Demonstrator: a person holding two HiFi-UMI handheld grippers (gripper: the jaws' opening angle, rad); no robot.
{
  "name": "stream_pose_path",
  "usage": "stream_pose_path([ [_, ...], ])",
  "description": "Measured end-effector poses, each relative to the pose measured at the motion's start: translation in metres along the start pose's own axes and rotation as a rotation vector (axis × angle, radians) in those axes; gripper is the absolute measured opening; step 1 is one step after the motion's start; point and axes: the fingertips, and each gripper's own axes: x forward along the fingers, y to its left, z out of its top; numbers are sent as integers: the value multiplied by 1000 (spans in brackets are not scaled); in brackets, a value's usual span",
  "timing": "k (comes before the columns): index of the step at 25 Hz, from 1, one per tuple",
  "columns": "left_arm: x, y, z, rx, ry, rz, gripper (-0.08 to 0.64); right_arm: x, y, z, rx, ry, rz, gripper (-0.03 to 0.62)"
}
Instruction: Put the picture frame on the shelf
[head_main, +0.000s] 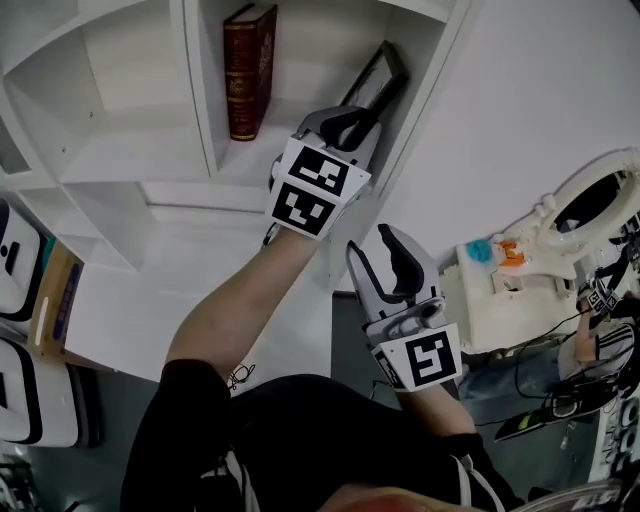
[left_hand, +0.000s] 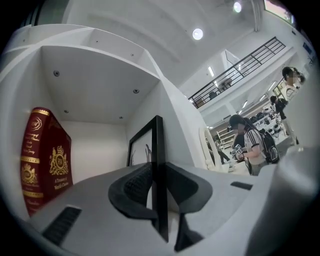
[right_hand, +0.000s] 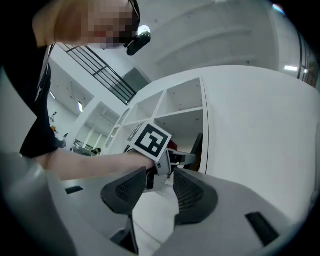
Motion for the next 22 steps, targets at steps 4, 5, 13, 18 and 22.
stream_pose_path([
  [4, 5, -4, 1, -6, 3, -12, 74, -6, 9, -25, 24, 69, 12, 181],
  [5, 5, -4, 2, -10, 0, -15, 75, -8, 10, -28, 36, 78, 9, 181],
  [13, -2, 1, 11, 36, -23, 19, 77, -18, 18, -65, 99, 146, 16, 181],
  [18, -4, -1, 22, 62, -46, 13, 77, -19, 24, -75, 131, 170, 25, 181],
  [22, -2, -2, 21, 50, -49, 0, 77, -19, 25, -76, 135, 174, 25, 181],
])
